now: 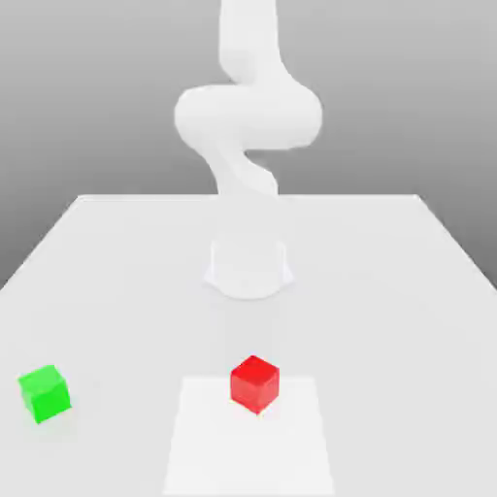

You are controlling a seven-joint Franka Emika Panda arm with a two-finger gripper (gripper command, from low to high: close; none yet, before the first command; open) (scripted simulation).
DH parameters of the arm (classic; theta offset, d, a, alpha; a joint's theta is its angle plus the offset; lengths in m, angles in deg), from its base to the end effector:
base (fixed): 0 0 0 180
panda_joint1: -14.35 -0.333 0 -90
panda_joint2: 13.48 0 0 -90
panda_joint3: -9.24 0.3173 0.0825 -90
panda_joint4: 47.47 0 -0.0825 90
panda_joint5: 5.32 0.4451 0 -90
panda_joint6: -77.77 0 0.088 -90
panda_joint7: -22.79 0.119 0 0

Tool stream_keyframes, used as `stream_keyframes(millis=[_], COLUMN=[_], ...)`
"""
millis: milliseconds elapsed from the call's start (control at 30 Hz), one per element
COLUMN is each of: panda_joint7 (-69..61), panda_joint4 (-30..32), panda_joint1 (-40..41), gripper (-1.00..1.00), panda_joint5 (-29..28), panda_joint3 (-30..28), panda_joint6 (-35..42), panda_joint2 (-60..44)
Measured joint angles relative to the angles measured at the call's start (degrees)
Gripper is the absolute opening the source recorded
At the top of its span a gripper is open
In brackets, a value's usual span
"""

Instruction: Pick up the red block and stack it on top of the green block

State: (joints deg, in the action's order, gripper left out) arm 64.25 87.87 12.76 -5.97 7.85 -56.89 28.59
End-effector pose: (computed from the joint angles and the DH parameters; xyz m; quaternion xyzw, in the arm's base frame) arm 0.4425 -0.0011 0.6496 -0.8763 0.3274 -0.3290 0.1289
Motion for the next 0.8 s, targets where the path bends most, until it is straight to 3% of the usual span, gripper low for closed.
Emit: stream_keyframes(millis=[533,667,800], panda_joint7=[-37.36,-45.83,-50.53], panda_joint4=[27.52,29.83,28.85], panda_joint1=[-9.96,-11.28,-7.01], gripper=[0.00,0.00,0.00], panda_joint5=[-2.64,1.81,7.82], panda_joint3=[-9.78,-9.31,-3.75], panda_joint6=[-22.85,-31.92,-39.13], panda_joint2=[-31.25,-43.08,-51.69])
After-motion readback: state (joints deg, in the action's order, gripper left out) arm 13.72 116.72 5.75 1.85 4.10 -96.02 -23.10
